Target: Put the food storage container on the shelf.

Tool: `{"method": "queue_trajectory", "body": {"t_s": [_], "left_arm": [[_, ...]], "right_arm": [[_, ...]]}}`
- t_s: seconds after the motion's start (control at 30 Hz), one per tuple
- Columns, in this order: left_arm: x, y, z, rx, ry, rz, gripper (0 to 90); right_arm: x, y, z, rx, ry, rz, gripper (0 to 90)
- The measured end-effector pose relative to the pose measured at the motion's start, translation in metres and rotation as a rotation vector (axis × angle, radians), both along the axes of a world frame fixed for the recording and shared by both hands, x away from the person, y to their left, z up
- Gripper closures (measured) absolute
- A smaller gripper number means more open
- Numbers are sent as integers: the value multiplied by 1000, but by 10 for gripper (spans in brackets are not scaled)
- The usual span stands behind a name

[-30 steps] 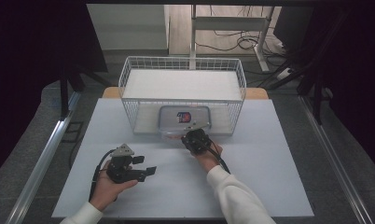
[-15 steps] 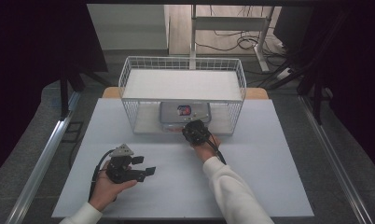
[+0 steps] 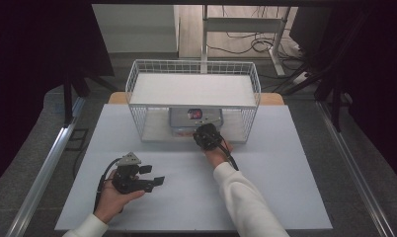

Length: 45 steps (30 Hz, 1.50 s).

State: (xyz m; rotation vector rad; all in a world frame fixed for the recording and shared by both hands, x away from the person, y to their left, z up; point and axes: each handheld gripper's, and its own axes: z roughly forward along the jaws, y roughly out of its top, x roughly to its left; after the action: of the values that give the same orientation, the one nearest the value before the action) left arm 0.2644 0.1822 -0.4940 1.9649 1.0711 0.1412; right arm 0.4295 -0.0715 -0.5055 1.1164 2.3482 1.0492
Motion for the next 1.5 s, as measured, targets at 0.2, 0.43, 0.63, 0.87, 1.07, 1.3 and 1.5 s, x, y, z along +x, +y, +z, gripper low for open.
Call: {"method": "queue_trajectory", "body": {"t_s": [0.2, 0.43, 0.63, 0.87, 1.07, 1.3, 1.5], "left_arm": [[0, 1, 1, 3, -2, 6, 296], [0, 5, 2, 1, -6, 25, 297], [1, 4, 2, -4, -1, 38, 297], [7, -2, 4, 2, -4, 21, 297], [2, -5, 5, 21, -24, 16, 297], [-8, -2, 7, 30, -43, 20, 296], [-17, 6, 5, 43, -59, 36, 283]], "right_arm": [[-20, -10, 16, -24, -15, 57, 889], [-60, -39, 33, -4, -23, 145, 889], [-90, -70, 38, 30, -31, 189, 889], [-110, -108, 39, 80, -6, 164, 889], [-128, -131, 40, 69, -7, 162, 889], [-140, -160, 39, 71, -4, 115, 868], [-160, -186, 31, 55, -37, 94, 383]]}}
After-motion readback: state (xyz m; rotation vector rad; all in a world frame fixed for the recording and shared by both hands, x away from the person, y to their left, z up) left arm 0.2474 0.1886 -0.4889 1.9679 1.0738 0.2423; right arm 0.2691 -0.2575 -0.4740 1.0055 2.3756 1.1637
